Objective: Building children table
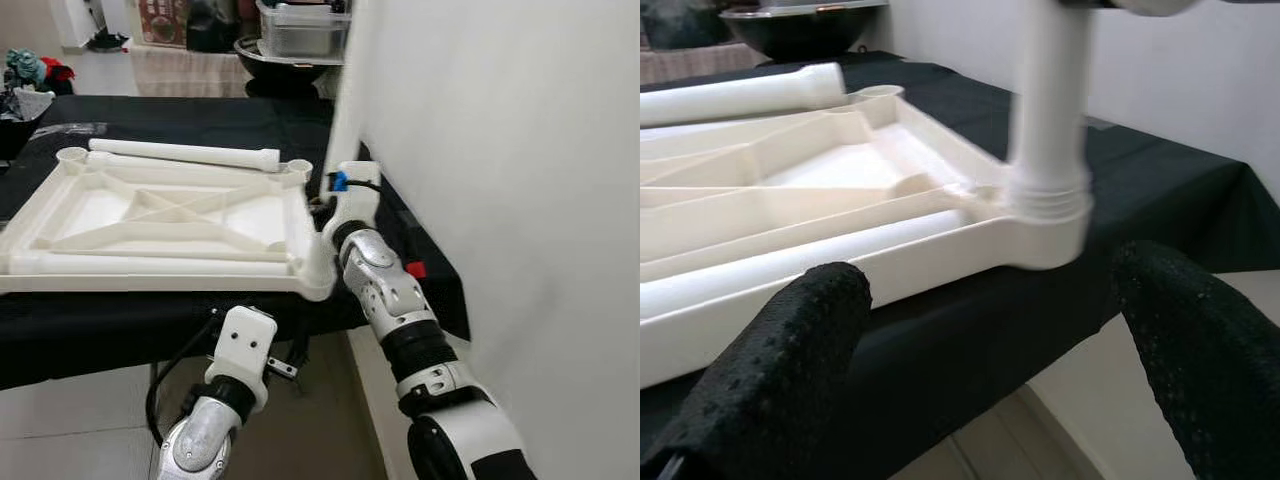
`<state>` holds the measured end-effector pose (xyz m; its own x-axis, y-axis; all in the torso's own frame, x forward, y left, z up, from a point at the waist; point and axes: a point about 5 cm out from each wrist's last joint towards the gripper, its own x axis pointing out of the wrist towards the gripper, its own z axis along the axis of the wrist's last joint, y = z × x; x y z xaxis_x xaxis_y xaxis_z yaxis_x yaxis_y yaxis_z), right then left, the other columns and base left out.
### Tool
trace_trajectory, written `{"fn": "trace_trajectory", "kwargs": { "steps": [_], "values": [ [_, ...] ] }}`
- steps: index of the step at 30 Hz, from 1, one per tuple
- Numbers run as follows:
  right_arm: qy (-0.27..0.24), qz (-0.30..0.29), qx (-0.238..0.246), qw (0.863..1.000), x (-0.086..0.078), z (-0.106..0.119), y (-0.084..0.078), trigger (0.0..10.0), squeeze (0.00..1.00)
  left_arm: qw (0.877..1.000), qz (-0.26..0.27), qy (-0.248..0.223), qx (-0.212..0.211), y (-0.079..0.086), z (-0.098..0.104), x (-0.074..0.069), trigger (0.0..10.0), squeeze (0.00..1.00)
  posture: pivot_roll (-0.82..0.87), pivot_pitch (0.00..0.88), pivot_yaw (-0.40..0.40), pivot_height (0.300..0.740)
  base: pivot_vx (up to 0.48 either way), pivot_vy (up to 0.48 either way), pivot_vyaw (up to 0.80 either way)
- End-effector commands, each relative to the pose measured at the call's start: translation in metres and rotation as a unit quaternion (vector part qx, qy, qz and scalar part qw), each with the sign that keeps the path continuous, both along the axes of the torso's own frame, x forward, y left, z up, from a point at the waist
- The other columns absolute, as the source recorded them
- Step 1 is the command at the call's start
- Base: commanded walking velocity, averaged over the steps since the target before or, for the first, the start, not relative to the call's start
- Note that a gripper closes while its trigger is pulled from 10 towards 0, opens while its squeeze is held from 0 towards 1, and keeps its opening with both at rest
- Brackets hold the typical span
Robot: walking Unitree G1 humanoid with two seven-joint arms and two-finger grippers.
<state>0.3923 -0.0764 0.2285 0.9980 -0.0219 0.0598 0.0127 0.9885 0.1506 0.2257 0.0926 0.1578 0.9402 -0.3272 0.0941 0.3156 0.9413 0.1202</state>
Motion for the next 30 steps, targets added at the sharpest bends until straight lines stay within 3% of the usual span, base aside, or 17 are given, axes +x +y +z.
{"fn": "trace_trajectory", "kwargs": {
  "steps": [1,4,5,8,9,14,15,25,27,28,29,30],
  "values": [
    [0.037,-0.051,0.006,0.998,0.001,-0.011,-0.016,0.0,0.0,1.0,-0.005,0.002,-0.001,-0.003,-0.002,0.0,10.0,0.0,0.08,0.065,-0.123,0.74,0.0,0.0,0.0],
    [0.037,-0.064,0.012,0.997,0.001,-0.011,-0.016,0.0,0.0,1.0,-0.007,0.001,0.0,-0.004,-0.002,0.0,10.0,0.0,0.08,0.063,-0.122,0.74,0.0,0.0,0.0],
    [0.026,-0.032,0.026,0.999,0.002,-0.008,-0.007,10.0,0.0,1.0,-0.007,0.001,0.0,-0.003,-0.002,0.001,10.0,0.0,0.08,0.062,-0.123,0.74,0.0,0.0,0.0],
    [0.011,0.012,0.039,0.999,0.002,-0.004,0.006,10.0,0.0,1.0,-0.006,0.001,0.001,-0.003,-0.002,0.001,10.0,0.0,0.08,0.063,-0.124,0.74,0.0,0.0,0.0],
    [0.003,0.036,0.046,0.998,0.001,-0.003,0.011,10.0,1.0,1.0,-0.006,0.0,0.001,-0.002,-0.001,0.001,10.0,0.0,0.08,0.079,-0.124,0.74,0.0,0.0,0.0],
    [-0.014,0.04,0.032,0.999,0.0,-0.001,0.013,10.0,1.0,1.0,-0.001,-0.001,0.0,0.0,0.0,0.002,10.0,0.0,0.08,0.079,-0.129,0.74,0.0,0.0,0.0],
    [-0.03,0.073,0.039,0.996,-0.001,0.002,0.015,10.0,0.0,1.0,-0.005,0.001,-0.001,-0.001,0.0,0.001,10.0,0.0,0.08,0.09,-0.126,0.74,0.0,0.0,0.0],
    [-0.061,0.22,0.039,0.973,-0.008,0.003,0.023,10.0,0.0,1.0,0.001,0.003,0.002,0.002,-0.001,0.001,10.0,0.0,0.08,0.089,-0.12,0.74,0.0,0.0,0.0],
    [-0.062,0.291,0.029,0.954,-0.016,-0.003,0.024,10.0,0.0,1.0,0.0,0.003,0.003,0.003,-0.001,0.001,10.0,0.0,0.07,0.09,-0.114,0.74,0.0,0.0,0.0],
    [-0.062,0.291,0.029,0.954,-0.016,-0.003,0.024,10.0,0.0,1.0,0.0,0.003,0.003,0.003,-0.001,0.001,10.0,0.0,0.07,0.09,-0.114,0.74,0.0,0.0,0.0],
    [-0.064,0.344,0.023,0.937,-0.023,-0.006,0.026,10.0,0.0,1.0,0.0,0.003,0.003,0.003,-0.001,0.002,10.0,0.0,0.07,0.092,-0.111,0.74,0.0,0.0,0.0],
    [-0.062,0.367,0.022,0.928,-0.026,-0.007,0.028,10.0,0.0,1.0,-0.001,0.003,0.002,0.003,0.0,0.002,10.0,0.0,0.07,0.088,-0.111,0.74,0.0,0.0,0.0]
  ]
}}
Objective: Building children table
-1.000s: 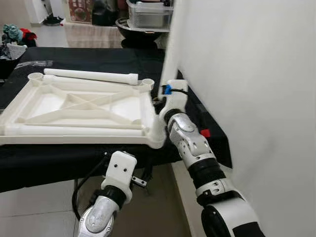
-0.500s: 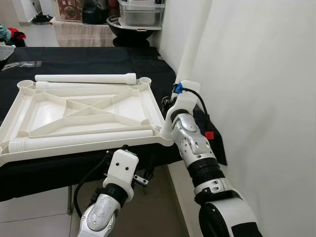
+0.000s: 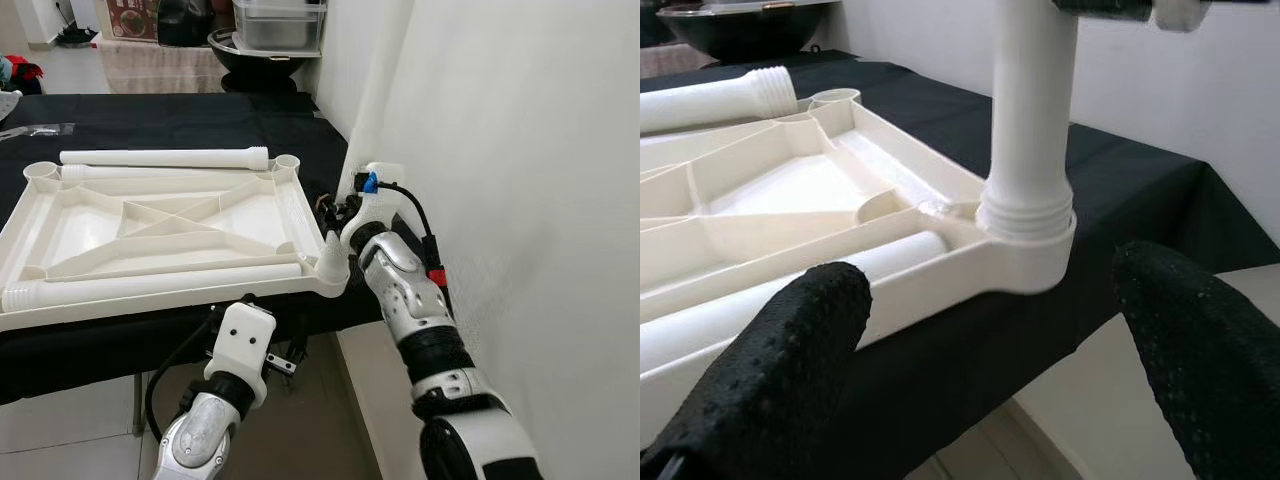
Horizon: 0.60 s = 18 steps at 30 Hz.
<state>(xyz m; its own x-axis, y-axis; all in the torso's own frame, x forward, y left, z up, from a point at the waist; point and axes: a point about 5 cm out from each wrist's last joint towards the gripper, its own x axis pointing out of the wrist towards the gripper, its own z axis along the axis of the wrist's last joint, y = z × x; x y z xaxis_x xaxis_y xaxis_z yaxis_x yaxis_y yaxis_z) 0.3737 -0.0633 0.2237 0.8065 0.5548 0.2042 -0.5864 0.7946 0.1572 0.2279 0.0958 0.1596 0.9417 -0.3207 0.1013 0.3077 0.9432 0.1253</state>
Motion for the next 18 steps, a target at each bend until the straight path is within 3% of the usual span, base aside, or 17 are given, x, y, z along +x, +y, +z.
{"fn": "trace_trajectory", "kwargs": {
  "steps": [1,4,12,13,18],
  "values": [
    [0.002,0.063,-0.009,0.998,-0.008,-0.003,0.015,10.0,0.0,1.0,-0.004,0.007,0.001,0.0,-0.002,0.0,10.0,0.0,0.07,0.088,-0.111,0.74,0.0,0.0,0.0],
    [-0.003,0.129,-0.007,0.992,-0.016,-0.003,0.021,10.0,0.0,1.0,-0.006,0.006,0.0,-0.001,-0.002,0.0,10.0,0.0,0.07,0.087,-0.11,0.74,0.0,0.0,0.0],
    [-0.015,0.181,0.002,0.983,-0.017,0.001,0.026,10.0,0.0,1.0,-0.007,0.003,-0.001,-0.001,-0.001,0.001,10.0,0.0,0.07,0.083,-0.117,0.74,0.0,0.0,0.0],
    [-0.019,0.193,0.005,0.981,-0.018,0.003,0.027,0.0,0.0,1.0,-0.007,0.003,-0.001,-0.001,-0.001,0.002,10.0,0.0,0.08,0.08,-0.119,0.74,0.0,0.0,0.0],
    [-0.032,0.23,0.002,0.973,-0.022,0.011,0.033,0.0,0.0,1.0,-0.004,0.0,-0.001,0.0,0.0,0.002,10.0,0.0,0.08,0.091,-0.119,0.74,0.0,0.0,0.0]
  ]
}}
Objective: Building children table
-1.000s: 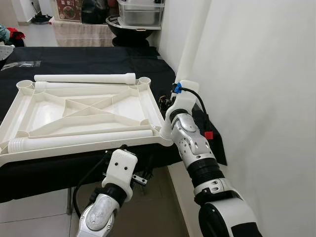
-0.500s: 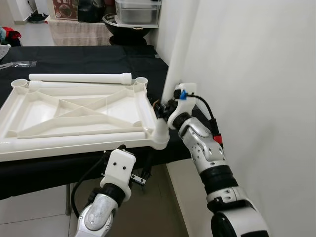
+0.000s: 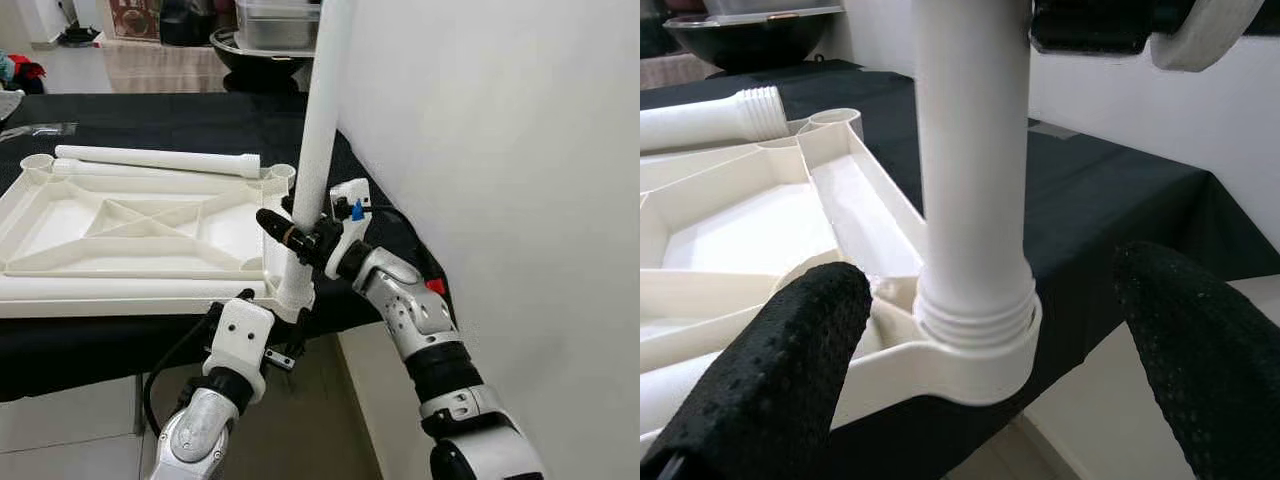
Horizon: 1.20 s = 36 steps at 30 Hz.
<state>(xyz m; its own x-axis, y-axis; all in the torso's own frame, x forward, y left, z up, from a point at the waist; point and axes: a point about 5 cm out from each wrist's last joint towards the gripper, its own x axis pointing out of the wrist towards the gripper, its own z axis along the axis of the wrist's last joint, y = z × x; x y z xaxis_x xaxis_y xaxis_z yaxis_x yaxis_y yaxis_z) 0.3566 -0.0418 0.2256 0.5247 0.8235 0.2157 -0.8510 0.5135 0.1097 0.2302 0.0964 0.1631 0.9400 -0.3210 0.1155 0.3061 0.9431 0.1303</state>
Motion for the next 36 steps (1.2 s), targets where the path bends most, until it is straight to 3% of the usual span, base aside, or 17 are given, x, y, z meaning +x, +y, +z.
{"fn": "trace_trajectory", "kwargs": {
  "steps": [1,7,9,10,12,13,16,22,23,26,27,30,31,32,33,34,36],
  "values": [
    [-0.017,0.03,0.012,0.999,-0.005,0.012,0.013,0.0,0.0,1.0,-0.002,0.008,-0.001,0.0,-0.004,0.0,10.0,0.0,0.07,0.096,-0.12,0.74,0.0,0.0,0.0],
    [-0.004,-0.115,-0.019,0.993,0.015,0.009,0.008,0.0,0.0,1.0,-0.002,0.011,0.0,-0.001,-0.006,-0.001,10.0,0.0,0.07,0.096,-0.119,0.74,0.0,0.0,0.0],
    [0.051,-0.29,-0.046,0.955,0.033,-0.002,-0.012,0.0,0.0,1.0,0.0,0.01,0.0,0.0,-0.005,0.0,10.0,0.0,0.07,0.097,-0.119,0.74,0.0,0.0,0.0],
    [0.051,-0.29,-0.046,0.955,0.033,-0.002,-0.012,0.0,0.0,1.0,0.0,0.01,0.0,0.0,-0.005,0.0,10.0,0.0,0.07,0.097,-0.119,0.74,0.0,0.0,0.0],
    [0.073,-0.38,-0.055,0.921,0.039,-0.006,-0.026,0.0,0.0,1.0,0.0,0.01,0.0,-0.001,-0.005,0.0,10.0,0.0,0.07,0.094,-0.118,0.74,0.0,0.0,0.0],
    [0.073,-0.38,-0.055,0.921,0.039,-0.006,-0.026,0.0,0.0,1.0,0.0,0.01,0.0,-0.001,-0.005,0.0,10.0,0.0,0.07,0.094,-0.118,0.74,0.0,0.0,0.0],
    [0.106,-0.467,-0.047,0.877,0.041,-0.008,-0.041,0.0,0.0,1.0,-0.003,0.01,0.0,-0.002,-0.005,0.0,10.0,0.0,0.07,0.095,-0.12,0.74,0.0,0.0,0.0],
    [0.13,-0.512,-0.041,0.848,0.041,-0.011,-0.044,0.0,0.0,1.0,-0.002,0.009,0.0,-0.002,-0.005,0.001,10.0,0.0,0.07,0.096,-0.121,0.74,0.0,0.0,0.0],
    [0.129,-0.491,-0.028,0.861,0.041,-0.009,-0.037,10.0,0.0,1.0,-0.002,0.01,0.001,-0.002,-0.005,0.001,10.0,0.0,0.07,0.097,-0.122,0.74,0.0,0.0,0.0],
    [0.116,-0.476,-0.017,0.872,0.041,-0.004,-0.028,10.0,0.0,1.0,-0.002,0.01,0.001,-0.002,-0.005,0.001,10.0,0.0,0.07,0.099,-0.122,0.74,0.0,0.0,0.0],
    [0.104,-0.465,-0.003,0.879,0.041,0.001,-0.025,10.0,1.0,1.0,-0.002,0.01,0.001,-0.002,-0.005,0.0,10.0,0.0,0.07,0.1,-0.12,0.74,0.0,0.0,0.0],
    [0.079,-0.431,0.02,0.899,0.041,0.011,-0.019,10.0,1.0,1.0,-0.001,0.011,0.0,-0.003,-0.005,0.0,10.0,0.0,0.07,0.099,-0.122,0.74,0.0,0.0,0.0],
    [0.071,-0.413,0.027,0.908,0.04,0.013,-0.019,10.0,0.35,1.0,-0.002,0.011,0.0,-0.003,-0.006,0.0,10.0,0.0,0.07,0.097,-0.124,0.74,0.0,0.0,0.0],
    [0.066,-0.401,0.032,0.913,0.04,0.014,-0.018,10.0,0.35,1.0,-0.002,0.011,0.0,-0.002,-0.006,0.0,10.0,0.0,0.07,0.097,-0.124,0.74,0.0,0.0,0.0],
    [0.055,-0.394,0.032,0.917,0.04,0.016,-0.018,10.0,0.0,1.0,-0.002,0.011,0.0,-0.002,-0.006,0.0,10.0,0.0,0.07,0.097,-0.124,0.74,0.0,0.0,0.0],
    [0.034,-0.396,0.037,0.917,0.039,0.02,-0.021,10.0,0.0,1.0,-0.001,0.011,0.0,-0.002,-0.006,0.0,10.0,0.0,0.07,0.097,-0.124,0.74,0.0,0.0,0.0],
    [0.029,-0.298,0.073,0.951,0.036,0.026,-0.018,10.0,0.0,1.0,0.001,0.013,-0.003,-0.001,-0.007,-0.001,10.0,0.0,0.07,0.092,-0.125,0.74,0.0,0.0,0.0]
  ]
}}
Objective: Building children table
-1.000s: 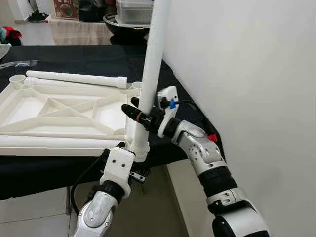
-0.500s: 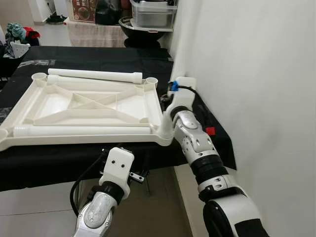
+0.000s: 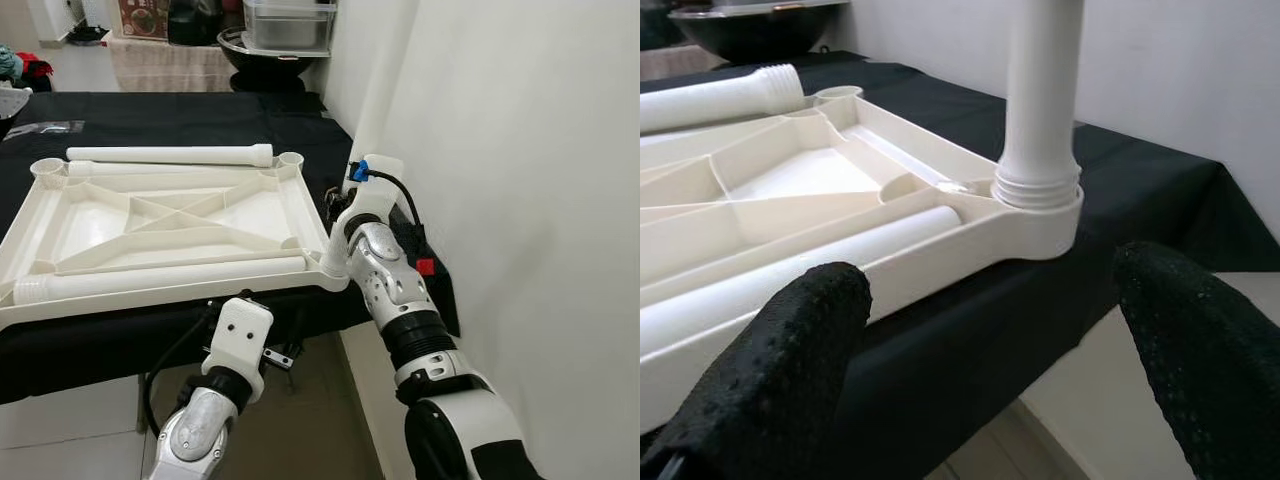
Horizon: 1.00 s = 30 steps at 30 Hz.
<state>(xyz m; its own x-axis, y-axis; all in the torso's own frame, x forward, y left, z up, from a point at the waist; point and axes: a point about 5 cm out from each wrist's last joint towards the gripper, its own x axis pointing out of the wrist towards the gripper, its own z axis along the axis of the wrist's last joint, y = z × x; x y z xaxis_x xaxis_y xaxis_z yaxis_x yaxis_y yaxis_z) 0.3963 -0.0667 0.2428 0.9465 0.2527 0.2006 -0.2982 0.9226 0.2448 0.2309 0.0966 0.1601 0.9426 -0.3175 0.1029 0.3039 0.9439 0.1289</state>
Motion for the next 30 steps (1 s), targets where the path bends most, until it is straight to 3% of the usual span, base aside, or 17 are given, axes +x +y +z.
{"fn": "trace_trajectory", "kwargs": {
  "steps": [1,4,5,6,8,11,15,18,19,20,21,24,26,28,30],
  "values": [
    [-0.031,0.104,0.008,0.994,-0.005,0.006,0.008,10.0,0.0,1.0,-0.003,0.009,-0.004,-0.002,-0.005,-0.002,10.0,0.0,0.07,0.091,-0.122,0.74,0.0,0.0,0.0],
    [-0.035,0.154,-0.006,0.987,-0.007,0.003,0.007,10.0,0.0,1.0,-0.006,0.011,-0.004,-0.003,-0.006,-0.003,10.0,0.0,0.07,0.088,-0.126,0.74,0.0,0.0,0.0],
    [-0.033,0.218,-0.028,0.975,-0.012,-0.005,0.005,10.0,0.0,1.0,-0.009,0.011,-0.004,-0.004,-0.007,-0.004,10.0,0.0,0.07,0.084,-0.121,0.74,0.0,0.0,0.0],
    [-0.033,0.218,-0.028,0.975,-0.012,-0.005,0.005,10.0,0.0,1.0,-0.009,0.011,-0.004,-0.004,-0.007,-0.004,10.0,0.0,0.07,0.084,-0.121,0.74,0.0,0.0,0.0],
    [-0.029,0.302,-0.072,0.95,-0.02,-0.016,0.002,10.0,0.0,1.0,-0.009,0.01,-0.004,-0.004,-0.006,-0.004,10.0,0.0,0.07,0.084,-0.121,0.74,0.0,0.0,0.0],
    [-0.022,0.362,-0.1,0.926,-0.028,-0.024,0.003,10.0,0.0,1.0,-0.011,0.009,-0.005,-0.005,-0.005,-0.004,10.0,0.0,0.07,0.072,-0.122,0.74,0.0,0.0,0.0],
    [-0.021,0.389,-0.108,0.915,-0.032,-0.029,0.008,10.0,0.0,1.0,-0.014,0.008,-0.006,-0.007,-0.005,-0.004,10.0,0.0,0.07,0.07,-0.121,0.74,0.0,0.0,0.0],
    [-0.017,0.364,-0.111,0.925,-0.028,-0.031,0.012,10.0,0.0,1.0,-0.014,0.007,-0.005,-0.008,-0.005,-0.004,10.0,0.0,0.07,0.067,-0.122,0.74,0.0,0.0,0.0],
    [-0.013,0.349,-0.11,0.93,-0.026,-0.032,0.013,2.0,0.0,1.0,-0.014,0.007,-0.006,-0.007,-0.005,-0.004,10.0,0.0,0.07,0.067,-0.122,0.74,0.0,0.0,0.0],
    [-0.013,0.349,-0.11,0.93,-0.026,-0.032,0.013,2.0,0.0,1.0,-0.014,0.007,-0.006,-0.007,-0.005,-0.004,10.0,0.0,0.07,0.067,-0.122,0.74,0.0,0.0,0.0],
    [0.011,0.275,-0.117,0.954,-0.016,-0.034,0.015,0.0,0.0,1.0,-0.013,0.007,-0.004,-0.006,-0.005,-0.004,10.0,0.0,0.08,0.066,-0.122,0.74,0.0,0.0,0.0],
    [0.022,0.232,-0.124,0.965,-0.012,-0.035,0.016,0.0,0.0,1.0,-0.013,0.007,-0.003,-0.006,-0.006,-0.005,10.0,0.0,0.08,0.066,-0.127,0.74,0.0,0.0,0.0],
    [0.055,0.134,-0.105,0.984,-0.003,-0.036,0.009,0.0,0.0,1.0,-0.012,0.007,-0.003,-0.005,-0.006,-0.004,10.0,0.0,0.08,0.065,-0.127,0.74,0.0,0.0,0.0],
    [0.082,0.037,-0.104,0.991,0.004,-0.037,-0.003,0.0,0.0,1.0,-0.011,0.007,-0.002,-0.005,-0.006,-0.004,10.0,0.0,0.07,0.067,-0.126,0.74,0.0,0.0,0.0],
    [0.088,0.012,-0.103,0.991,0.006,-0.038,-0.007,0.0,0.0,1.0,-0.011,0.007,-0.003,-0.005,-0.006,-0.004,10.0,0.0,0.07,0.065,-0.128,0.74,0.0,0.0,0.0]
  ]
}}
